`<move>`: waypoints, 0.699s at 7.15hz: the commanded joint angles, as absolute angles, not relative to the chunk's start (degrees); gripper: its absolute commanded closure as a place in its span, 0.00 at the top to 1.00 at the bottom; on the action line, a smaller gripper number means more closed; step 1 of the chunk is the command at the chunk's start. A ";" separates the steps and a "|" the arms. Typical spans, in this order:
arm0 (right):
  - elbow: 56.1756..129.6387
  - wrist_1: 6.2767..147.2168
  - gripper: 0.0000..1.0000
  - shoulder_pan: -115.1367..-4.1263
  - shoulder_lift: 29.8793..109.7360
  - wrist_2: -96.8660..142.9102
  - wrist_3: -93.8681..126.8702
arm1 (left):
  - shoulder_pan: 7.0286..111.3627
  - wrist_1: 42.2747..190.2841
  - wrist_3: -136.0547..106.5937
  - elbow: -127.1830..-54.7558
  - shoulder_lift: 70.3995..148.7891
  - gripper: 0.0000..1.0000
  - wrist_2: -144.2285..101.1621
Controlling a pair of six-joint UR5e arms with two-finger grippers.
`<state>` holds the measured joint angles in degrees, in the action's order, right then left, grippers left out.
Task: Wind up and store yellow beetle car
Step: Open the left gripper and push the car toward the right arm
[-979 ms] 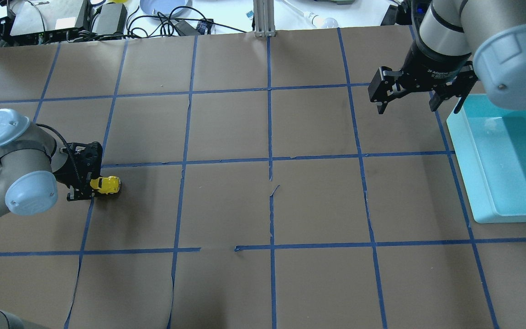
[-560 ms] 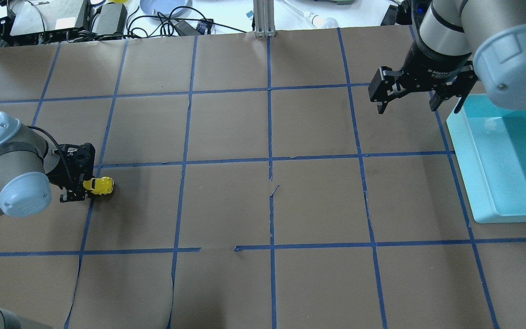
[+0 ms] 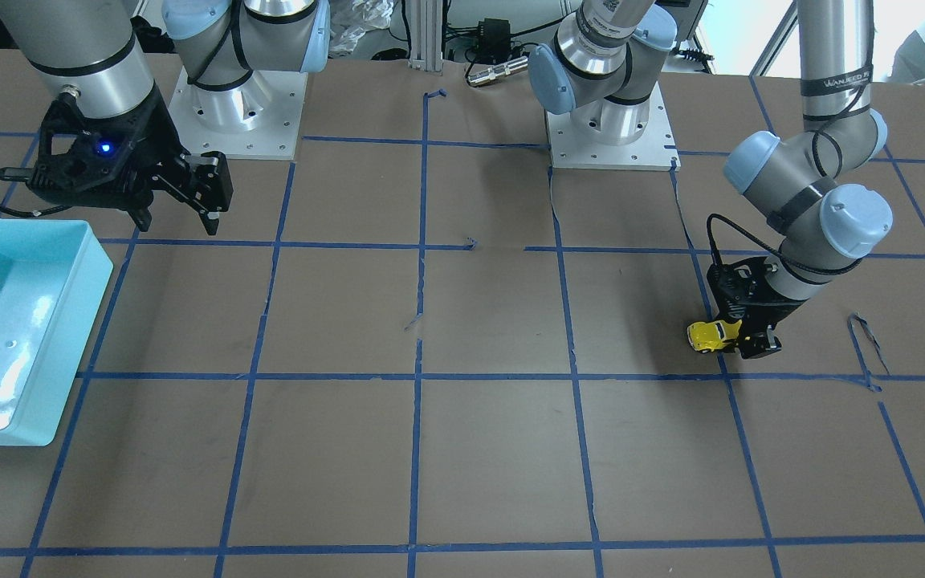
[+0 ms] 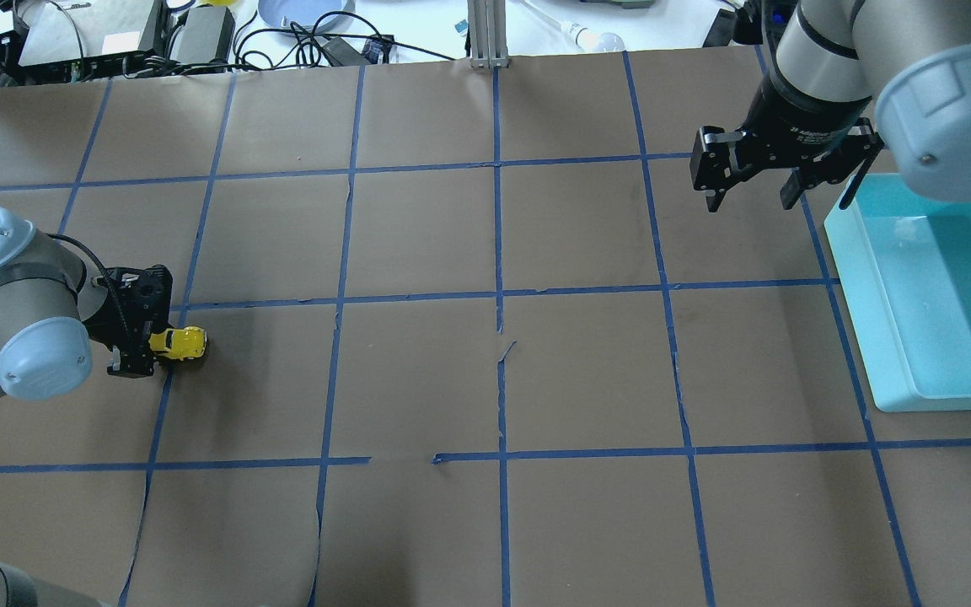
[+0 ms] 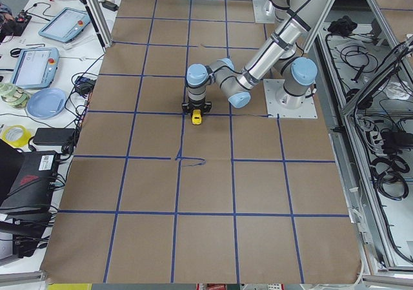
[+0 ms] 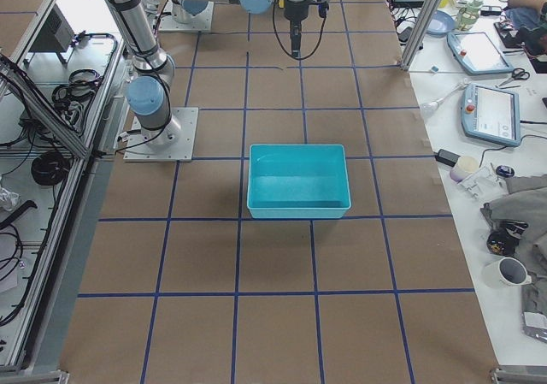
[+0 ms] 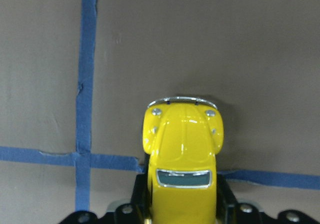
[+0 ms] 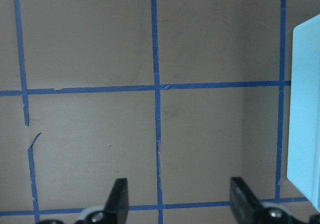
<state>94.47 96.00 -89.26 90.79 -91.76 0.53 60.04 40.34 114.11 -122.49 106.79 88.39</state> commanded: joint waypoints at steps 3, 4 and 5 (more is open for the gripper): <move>94.48 95.89 0.94 -89.38 90.79 -91.76 0.44 | 60.03 40.25 113.73 -122.34 106.61 0.97 88.33; 94.48 95.98 1.00 -89.38 90.79 -91.84 0.44 | 60.03 40.25 113.73 -122.34 106.61 0.97 88.33; 94.48 95.98 1.00 -89.38 90.79 -91.85 0.35 | 60.03 40.25 113.73 -122.34 106.61 0.97 88.33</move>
